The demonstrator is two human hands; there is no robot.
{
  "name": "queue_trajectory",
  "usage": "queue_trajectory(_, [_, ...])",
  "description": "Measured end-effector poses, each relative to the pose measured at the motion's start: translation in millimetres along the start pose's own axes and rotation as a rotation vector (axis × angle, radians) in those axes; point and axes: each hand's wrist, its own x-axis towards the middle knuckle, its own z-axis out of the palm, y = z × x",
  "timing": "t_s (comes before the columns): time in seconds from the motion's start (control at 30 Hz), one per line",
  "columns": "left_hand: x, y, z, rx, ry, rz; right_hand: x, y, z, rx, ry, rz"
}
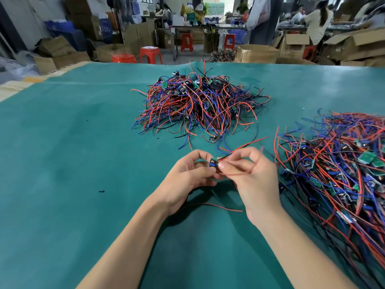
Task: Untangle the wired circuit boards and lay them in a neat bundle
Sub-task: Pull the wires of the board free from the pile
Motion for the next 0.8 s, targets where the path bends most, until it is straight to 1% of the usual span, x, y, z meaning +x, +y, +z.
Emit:
queue_trajectory(0.07, [-1, 1, 0, 0.004, -0.031, 0.0, 2, -1, -2, 0.058, 0.029, 0.032])
queue_trajectory(0.17, [-1, 2, 0, -0.002, -0.029, 0.002, 4, -3, -1, 0.083, 0.002, 0.065])
queue_trajectory(0.3, [-2, 0, 3, -0.035, -0.056, -0.031, 3, -1, 0, -0.001, 0.033, 0.073])
queue_trajectory(0.37, [-2, -1, 4, -0.051, -0.061, -0.05, 4, -1, -4, -0.024, 0.023, 0.08])
queue_trajectory(0.47, [0, 0, 5, -0.084, -0.035, -0.075, 4, -4, -6, -0.072, -0.016, 0.07])
queue_trajectory(0.57, [1, 0, 7, -0.038, 0.009, -0.072, 6, -7, -6, -0.064, -0.022, 0.09])
queue_trajectory(0.67, [1, -1, 10, -0.001, 0.005, -0.069, 12, -13, -15, 0.003, 0.014, 0.122])
queue_trajectory(0.8, [1, -2, 12, 0.038, -0.019, -0.066, 19, -20, -29, -0.042, 0.092, 0.073])
